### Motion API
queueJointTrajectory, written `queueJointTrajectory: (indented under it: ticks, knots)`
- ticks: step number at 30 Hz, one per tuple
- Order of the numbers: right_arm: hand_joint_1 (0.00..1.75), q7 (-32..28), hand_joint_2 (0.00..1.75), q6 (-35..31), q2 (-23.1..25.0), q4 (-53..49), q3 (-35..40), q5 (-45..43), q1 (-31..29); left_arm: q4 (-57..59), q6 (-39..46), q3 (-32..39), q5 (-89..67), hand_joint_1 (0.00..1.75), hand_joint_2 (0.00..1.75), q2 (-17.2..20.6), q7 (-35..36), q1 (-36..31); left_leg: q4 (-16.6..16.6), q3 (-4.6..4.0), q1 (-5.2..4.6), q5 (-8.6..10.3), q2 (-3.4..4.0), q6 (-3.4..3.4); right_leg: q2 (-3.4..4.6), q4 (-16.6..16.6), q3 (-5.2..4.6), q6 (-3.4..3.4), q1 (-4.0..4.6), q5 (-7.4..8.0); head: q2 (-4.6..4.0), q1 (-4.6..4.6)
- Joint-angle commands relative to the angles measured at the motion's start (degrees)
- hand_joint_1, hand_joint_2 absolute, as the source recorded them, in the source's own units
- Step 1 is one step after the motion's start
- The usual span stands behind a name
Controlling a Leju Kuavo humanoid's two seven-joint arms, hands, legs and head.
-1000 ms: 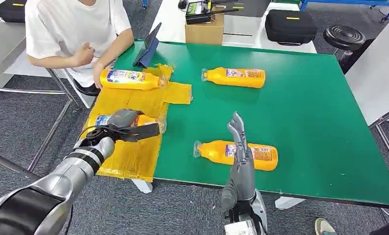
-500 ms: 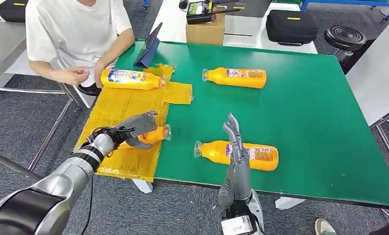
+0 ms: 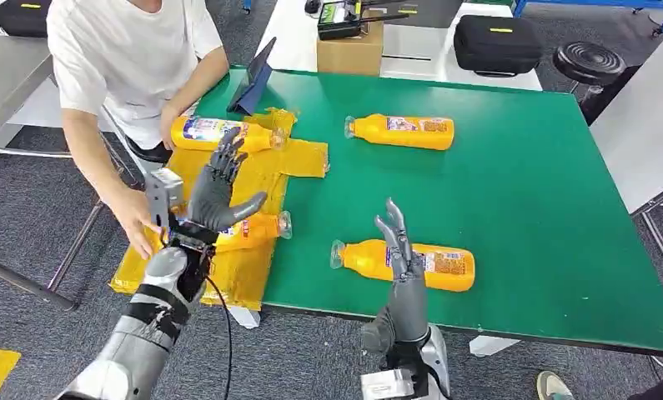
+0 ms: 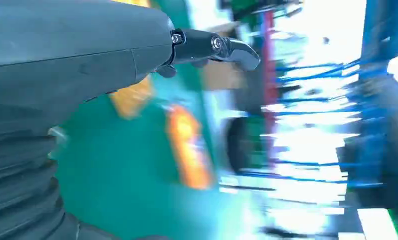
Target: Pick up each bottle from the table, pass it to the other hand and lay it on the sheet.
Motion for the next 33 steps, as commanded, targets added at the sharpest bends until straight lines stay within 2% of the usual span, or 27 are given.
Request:
queueJointTrajectory:
  ticks: [1, 2, 3, 6, 9, 11, 17, 19, 24, 31, 33]
  knots:
    - [0.00, -0.02, 1.75, 1.18, -1.58, 6.15, -4.24, 0.94, -1.06, -14.84, 0.23, 0.77, 2.49, 0.00, 1.75, -0.27, 1.17, 5.26, 0.00, 0.24, 0.07, -0.08, 0.05, -0.09, -0.01, -0.05, 0.26, -0.14, 0.09, -0.07, 0.00, 0.00]
    - [0.00, 5.60, 1.75, 3.82, -2.51, 8.23, -4.58, 5.00, -1.58, -15.21, -0.60, 1.54, 5.68, 0.00, 1.75, -0.77, -0.53, 5.67, 0.00, 0.22, 0.09, -0.07, 0.06, -0.10, 0.01, -0.05, 0.23, -0.15, 0.10, -0.05, 0.00, 0.02]
    - [0.00, 8.13, 1.75, 6.33, -3.71, 9.56, -5.27, 6.68, -2.09, -18.13, -1.86, 1.91, 8.07, 0.00, 1.75, -0.59, -0.60, 7.46, -0.03, 0.17, 0.06, -0.04, 0.06, -0.08, 0.03, -0.06, 0.17, -0.12, 0.07, -0.03, 0.00, 0.02]
    - [0.00, 15.77, 1.75, 4.83, -6.39, 18.82, -10.01, 17.70, -4.49, -26.95, -4.31, 3.20, 13.88, 0.00, 1.75, -1.40, 1.16, 12.91, -0.08, 0.28, 0.07, -0.06, 0.19, -0.05, 0.14, -0.15, 0.27, -0.10, 0.09, 0.00, 0.00, 0.00]
    - [0.00, 20.10, 1.75, 7.18, -8.35, 26.12, -13.37, 21.65, -7.37, -30.75, -3.38, 2.95, 12.84, 0.00, 1.75, -2.03, 0.77, 15.54, -0.06, 0.24, 0.06, -0.04, 0.17, -0.01, 0.09, -0.15, 0.27, -0.06, 0.08, 0.01, 0.00, 0.02]
    - [0.00, 20.15, 1.75, 8.72, -8.36, 29.29, -14.53, 21.81, -8.67, -31.45, -3.43, 2.52, 12.92, 0.00, 1.75, -2.04, 0.81, 16.02, -0.04, 0.33, 0.06, -0.09, 0.16, -0.03, 0.11, -0.14, 0.38, -0.09, 0.08, -0.03, 0.00, 0.00]
    - [0.00, 20.95, 1.75, 8.93, -7.90, 28.58, -14.32, 23.02, -8.38, -30.57, -3.30, 2.50, 12.99, 0.00, 1.75, -2.01, 0.59, 15.40, -0.03, 0.24, -0.03, -0.07, 0.01, -0.08, 0.04, -0.05, 0.27, -0.13, 0.02, -0.05, 0.00, 0.00]
    - [0.00, 23.35, 1.75, 9.51, -9.14, 32.23, -15.59, 24.73, -9.73, -32.49, -0.88, 1.98, 9.89, 0.00, 1.75, -2.28, -2.23, 16.17, -0.03, 0.11, -0.03, -0.01, -0.07, -0.05, -0.03, -0.05, 0.17, -0.08, 0.01, -0.02, 0.00, 0.02]
    - [0.00, 21.52, 1.75, 12.19, -9.77, 40.97, -18.89, 24.03, -12.44, -36.34, 5.96, -1.22, 2.04, 0.00, 1.75, -1.46, -6.61, 17.19, -0.01, 0.19, -0.01, -0.04, -0.01, -0.04, -0.03, -0.06, 0.24, -0.08, 0.03, -0.05, -0.02, -0.02]
    - [0.00, 21.98, 1.75, 16.49, -9.47, 48.03, -16.48, 26.23, -16.64, -36.30, 7.74, -3.64, -0.12, 0.00, 1.75, -0.56, -7.92, 15.74, -0.01, 0.21, -0.03, -0.05, 0.05, -0.06, 0.06, -0.05, 0.25, -0.10, 0.01, -0.03, 0.00, 0.00]
    - [0.00, 23.90, 1.75, 17.38, -9.41, 51.07, -15.17, 27.85, -18.77, -35.36, 8.42, -3.53, -0.16, 0.00, 1.75, -0.72, -8.27, 15.01, -0.02, 0.20, -0.03, -0.01, 0.11, -0.06, 0.02, -0.04, 0.21, -0.10, 0.02, 0.00, 0.00, 0.00]
